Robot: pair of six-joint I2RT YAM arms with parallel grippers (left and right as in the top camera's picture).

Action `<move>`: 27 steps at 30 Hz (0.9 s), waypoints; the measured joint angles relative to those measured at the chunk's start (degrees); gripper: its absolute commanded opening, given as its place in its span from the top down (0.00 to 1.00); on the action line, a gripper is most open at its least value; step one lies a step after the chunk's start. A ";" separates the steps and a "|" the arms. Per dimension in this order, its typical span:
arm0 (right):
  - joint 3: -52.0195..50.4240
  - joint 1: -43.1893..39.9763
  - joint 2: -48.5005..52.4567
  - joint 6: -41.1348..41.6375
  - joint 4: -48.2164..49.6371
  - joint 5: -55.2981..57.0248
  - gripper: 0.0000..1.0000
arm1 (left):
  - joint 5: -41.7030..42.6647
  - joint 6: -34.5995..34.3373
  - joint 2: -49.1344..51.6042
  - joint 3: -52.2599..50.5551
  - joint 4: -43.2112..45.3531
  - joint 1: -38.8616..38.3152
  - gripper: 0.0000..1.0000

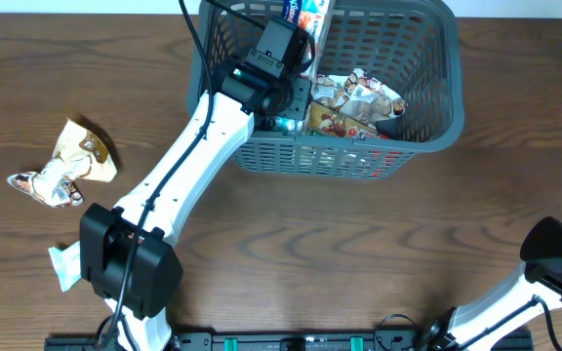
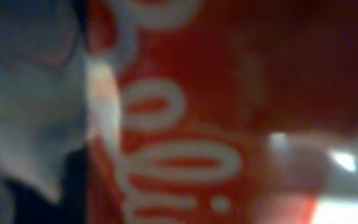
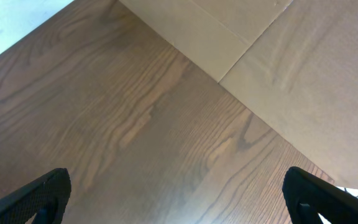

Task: Pack container
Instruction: 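Lower the tissue pack into the basket and open the left gripper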

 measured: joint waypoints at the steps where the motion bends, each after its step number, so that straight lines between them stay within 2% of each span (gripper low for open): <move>1: 0.00 0.00 0.00 0.00 0.00 0.00 0.01 | 0.00 0.15 0.00 -0.09 0.00 0.00 0.33; 5: 0.00 0.00 0.00 0.00 0.00 0.00 0.00 | 0.00 0.37 0.00 -0.13 0.15 0.00 0.37; 9: 0.00 0.00 0.00 -0.02 0.00 0.00 0.01 | -0.02 0.50 0.00 -0.13 0.33 0.00 0.35; 15: 0.00 0.00 0.00 0.00 0.00 0.00 0.01 | -1.09 1.07 0.00 -0.13 1.22 0.07 0.25; 20: 0.00 0.00 0.00 -0.02 0.00 0.00 0.01 | -1.27 1.70 0.00 0.42 1.31 1.22 0.25; 27: 0.00 0.00 0.00 0.00 0.00 -0.02 0.01 | -1.53 3.72 0.00 9.22 -0.55 5.46 0.25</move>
